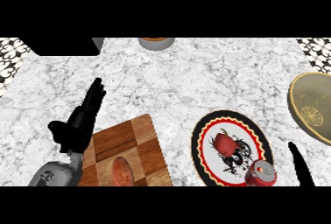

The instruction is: Pick the can from the plate and place it in the bowl

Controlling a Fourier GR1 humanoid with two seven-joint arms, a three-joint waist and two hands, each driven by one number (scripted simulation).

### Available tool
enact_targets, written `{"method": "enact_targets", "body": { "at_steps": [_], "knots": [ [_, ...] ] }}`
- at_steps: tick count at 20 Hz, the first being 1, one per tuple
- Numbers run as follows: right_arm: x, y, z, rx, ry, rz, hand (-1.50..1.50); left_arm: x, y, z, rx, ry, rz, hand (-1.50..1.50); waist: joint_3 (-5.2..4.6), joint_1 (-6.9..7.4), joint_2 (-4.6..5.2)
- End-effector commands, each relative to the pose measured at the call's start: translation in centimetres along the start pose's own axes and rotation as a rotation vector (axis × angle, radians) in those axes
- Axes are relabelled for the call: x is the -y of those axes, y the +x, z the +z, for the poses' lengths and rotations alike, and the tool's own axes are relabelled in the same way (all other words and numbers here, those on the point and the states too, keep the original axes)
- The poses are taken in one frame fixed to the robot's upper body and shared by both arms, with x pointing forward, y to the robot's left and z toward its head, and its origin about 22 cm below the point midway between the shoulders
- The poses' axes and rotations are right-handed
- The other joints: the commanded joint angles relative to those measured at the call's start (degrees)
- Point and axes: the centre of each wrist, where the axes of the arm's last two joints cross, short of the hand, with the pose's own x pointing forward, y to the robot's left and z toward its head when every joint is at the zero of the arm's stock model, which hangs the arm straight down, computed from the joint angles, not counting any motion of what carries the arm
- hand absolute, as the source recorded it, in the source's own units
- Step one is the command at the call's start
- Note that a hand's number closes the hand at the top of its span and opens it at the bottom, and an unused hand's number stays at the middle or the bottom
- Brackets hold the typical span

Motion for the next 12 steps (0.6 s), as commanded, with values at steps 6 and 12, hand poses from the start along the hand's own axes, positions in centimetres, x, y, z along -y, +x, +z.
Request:
{"method": "enact_targets", "body": {
  "at_steps": [6, 12],
  "knots": [
    [-0.8, -2.3, -1.5, -0.04, 0.023, -0.115, -1.5, -1.5, 0.6, -0.1, -0.003, -0.01, -0.001, 0.0, 0.02, 0.21, 0.04],
    [-1.5, -5.0, -0.8, -0.031, 0.012, -0.135, -1.5, -0.6, 0.1, 0.6, -0.001, -0.001, -0.002, 0.0, 0.02, 0.03, -0.02]
  ]
}}
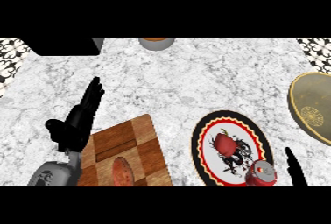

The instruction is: Pick the can from the plate and place it in the bowl

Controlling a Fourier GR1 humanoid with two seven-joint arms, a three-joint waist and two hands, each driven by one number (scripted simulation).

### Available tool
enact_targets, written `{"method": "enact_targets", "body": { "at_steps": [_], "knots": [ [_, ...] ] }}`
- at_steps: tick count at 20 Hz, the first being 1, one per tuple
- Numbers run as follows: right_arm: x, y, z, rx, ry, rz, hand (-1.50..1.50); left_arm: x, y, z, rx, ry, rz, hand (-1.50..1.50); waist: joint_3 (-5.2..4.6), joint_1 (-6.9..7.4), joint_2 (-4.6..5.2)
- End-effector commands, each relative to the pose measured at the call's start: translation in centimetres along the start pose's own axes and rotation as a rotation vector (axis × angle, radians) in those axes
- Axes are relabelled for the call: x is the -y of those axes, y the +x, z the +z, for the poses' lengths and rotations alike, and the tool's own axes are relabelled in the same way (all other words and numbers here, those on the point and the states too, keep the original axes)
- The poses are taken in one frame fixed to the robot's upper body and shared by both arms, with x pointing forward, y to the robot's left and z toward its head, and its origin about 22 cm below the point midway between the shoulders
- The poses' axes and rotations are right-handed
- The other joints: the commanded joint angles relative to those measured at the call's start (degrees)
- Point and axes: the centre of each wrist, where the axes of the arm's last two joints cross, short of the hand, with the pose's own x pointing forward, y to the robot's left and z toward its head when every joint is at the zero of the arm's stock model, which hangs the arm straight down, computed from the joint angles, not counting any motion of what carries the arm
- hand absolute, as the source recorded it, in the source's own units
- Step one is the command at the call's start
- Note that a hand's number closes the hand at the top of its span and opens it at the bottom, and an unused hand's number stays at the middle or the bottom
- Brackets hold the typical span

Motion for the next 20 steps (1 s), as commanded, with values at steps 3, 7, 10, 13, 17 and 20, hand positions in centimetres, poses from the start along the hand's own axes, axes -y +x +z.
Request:
{"method": "enact_targets", "body": {
  "at_steps": [3, 7, 10, 13, 17, 20],
  "knots": [
    [-1.3, -2.4, -0.4, 0.004, 0.01, -0.006, -1.5, 1.4, -0.5, -1.2, 0.013, 0.002, -0.006, 0.0, 0.0, -0.16, 0.04],
    [-1.8, -3.6, -2.0, -0.066, -0.033, 0.098, -1.5, -0.7, -0.1, 0.0, -0.008, 0.007, -0.019, 0.0, -0.01, 0.17, 0.05],
    [-1.8, -2.8, -3.3, -0.103, -0.056, 0.166, -1.5, 0.4, 1.1, -1.0, 0.001, 0.004, -0.008, 0.0, -0.02, 0.23, 0.12],
    [-0.8, -3.9, -4.6, -0.109, -0.063, 0.197, -1.5, -0.3, 0.6, -0.1, 0.012, 0.003, -0.005, 0.0, -0.01, 0.28, 0.05],
    [-2.2, -6.1, -5.1, -0.089, 0.006, 0.141, -1.5, 1.0, -0.7, 0.0, 0.01, -0.016, 0.023, 0.0, 0.0, 0.08, 0.06],
    [-2.6, -5.3, -3.9, -0.014, 0.114, 0.257, 1.5, 0.6, -1.3, 0.2, -0.003, 0.006, -0.016, 0.0, -0.01, 0.16, 0.05]
  ]
}}
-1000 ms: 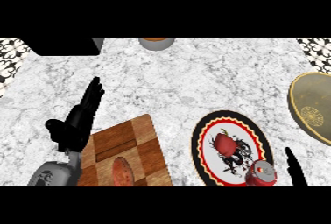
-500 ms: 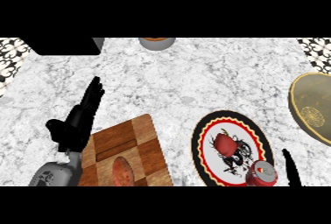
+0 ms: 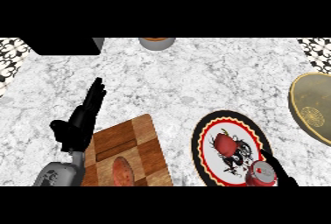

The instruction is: Pick the can from the plate and place it in the bowl

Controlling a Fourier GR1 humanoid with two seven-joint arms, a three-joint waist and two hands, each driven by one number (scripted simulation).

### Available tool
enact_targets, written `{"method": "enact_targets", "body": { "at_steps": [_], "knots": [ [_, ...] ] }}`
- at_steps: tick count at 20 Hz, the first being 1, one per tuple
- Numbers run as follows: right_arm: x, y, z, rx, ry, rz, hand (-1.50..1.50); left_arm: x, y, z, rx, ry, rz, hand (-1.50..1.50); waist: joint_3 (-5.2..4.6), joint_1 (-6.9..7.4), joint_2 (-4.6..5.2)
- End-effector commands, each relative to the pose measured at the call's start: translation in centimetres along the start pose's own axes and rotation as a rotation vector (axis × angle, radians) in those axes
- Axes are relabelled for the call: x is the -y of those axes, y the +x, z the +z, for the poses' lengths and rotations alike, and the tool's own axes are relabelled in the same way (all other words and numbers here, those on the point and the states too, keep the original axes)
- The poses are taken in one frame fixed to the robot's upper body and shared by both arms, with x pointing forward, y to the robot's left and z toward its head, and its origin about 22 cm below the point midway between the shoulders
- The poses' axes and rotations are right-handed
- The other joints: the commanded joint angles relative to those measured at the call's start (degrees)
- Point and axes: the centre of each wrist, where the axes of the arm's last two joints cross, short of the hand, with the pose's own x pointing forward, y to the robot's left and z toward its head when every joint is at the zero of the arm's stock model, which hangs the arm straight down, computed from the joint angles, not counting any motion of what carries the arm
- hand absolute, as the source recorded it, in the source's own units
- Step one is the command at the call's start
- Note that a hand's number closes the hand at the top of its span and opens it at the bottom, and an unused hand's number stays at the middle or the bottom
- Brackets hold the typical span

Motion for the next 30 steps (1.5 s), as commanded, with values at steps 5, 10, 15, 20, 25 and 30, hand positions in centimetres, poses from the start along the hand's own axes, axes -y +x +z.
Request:
{"method": "enact_targets", "body": {
  "at_steps": [5, 10, 15, 20, 25, 30],
  "knots": [
    [-1.9, -1.4, 0.9, 0.107, 0.114, 0.167, 1.5, -0.1, -0.2, 0.8, -0.02, 0.002, -0.005, 0.0, 0.0, 0.07, -0.05],
    [-2.7, -0.8, -0.2, 0.13, 0.094, 0.096, 1.5, 1.0, 0.3, 0.2, -0.004, 0.002, 0.004, 0.0, 0.0, 0.01, -0.01],
    [0.3, -0.6, 0.5, 0.475, 0.371, 0.065, 1.5, -0.8, 0.6, 0.4, -0.002, -0.002, 0.009, 0.0, 0.24, 0.44, -0.46],
    [2.7, 0.6, 1.6, 0.872, 0.646, 0.007, 1.5, -0.7, 0.3, -0.1, -0.015, 0.013, 0.013, 0.0, 0.43, -0.34, -0.67],
    [8.3, 0.4, 1.2, 1.128, 0.634, -0.126, 1.5, -1.4, 0.2, -0.9, -0.019, 0.05, -0.012, 0.0, 0.2, -2.51, -0.36],
    [14.9, -0.3, 2.0, 1.273, 0.487, -0.103, 1.5, -1.0, -0.1, 0.7, -0.001, 0.043, -0.009, 0.0, 0.08, -3.3, -0.8]
  ]
}}
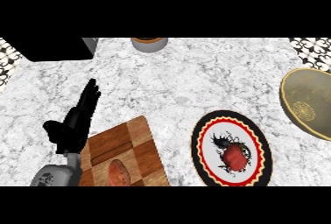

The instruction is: Pick the can from the plate and place it in the bowl

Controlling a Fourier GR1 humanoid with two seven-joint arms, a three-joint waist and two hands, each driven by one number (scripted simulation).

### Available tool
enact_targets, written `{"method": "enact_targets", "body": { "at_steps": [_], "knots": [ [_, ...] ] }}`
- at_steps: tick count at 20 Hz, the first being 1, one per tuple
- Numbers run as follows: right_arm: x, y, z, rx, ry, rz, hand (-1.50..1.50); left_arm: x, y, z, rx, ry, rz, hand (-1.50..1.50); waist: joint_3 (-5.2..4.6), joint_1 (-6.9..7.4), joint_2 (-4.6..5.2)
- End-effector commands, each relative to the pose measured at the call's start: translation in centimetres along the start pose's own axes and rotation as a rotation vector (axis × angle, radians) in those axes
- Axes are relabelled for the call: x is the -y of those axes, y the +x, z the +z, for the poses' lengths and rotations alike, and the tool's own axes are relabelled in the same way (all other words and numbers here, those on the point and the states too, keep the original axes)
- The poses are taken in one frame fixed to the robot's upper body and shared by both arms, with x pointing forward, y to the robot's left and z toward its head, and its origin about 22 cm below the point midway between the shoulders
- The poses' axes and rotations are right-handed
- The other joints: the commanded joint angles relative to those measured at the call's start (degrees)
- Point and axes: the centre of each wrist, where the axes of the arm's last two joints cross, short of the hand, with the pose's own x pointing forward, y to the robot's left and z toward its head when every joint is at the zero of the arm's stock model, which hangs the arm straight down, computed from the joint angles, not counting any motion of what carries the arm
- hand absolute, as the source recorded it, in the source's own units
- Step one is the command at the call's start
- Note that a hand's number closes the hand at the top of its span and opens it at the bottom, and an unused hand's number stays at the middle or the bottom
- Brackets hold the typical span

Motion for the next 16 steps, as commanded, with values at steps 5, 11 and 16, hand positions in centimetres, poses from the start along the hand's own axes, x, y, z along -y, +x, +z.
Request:
{"method": "enact_targets", "body": {
  "at_steps": [5, 11, 16],
  "knots": [
    [8.2, 5.3, 3.9, 0.077, -0.096, 0.148, 1.5, -0.2, 0.6, -0.3, -0.004, 0.003, 0.004, 0.0, -0.24, 0.03, 0.29],
    [11.9, 8.8, 4.5, -0.012, -0.176, 0.212, 1.5, -0.7, -0.8, 0.3, 0.006, -0.009, 0.005, 0.0, -0.29, 1.35, 0.54],
    [15.1, 9.3, 1.7, -0.06, -0.283, 0.2, 1.5, 0.4, 0.0, -0.2, 0.011, -0.047, -0.01, 0.0, -0.25, 2.91, 0.87]
  ]
}}
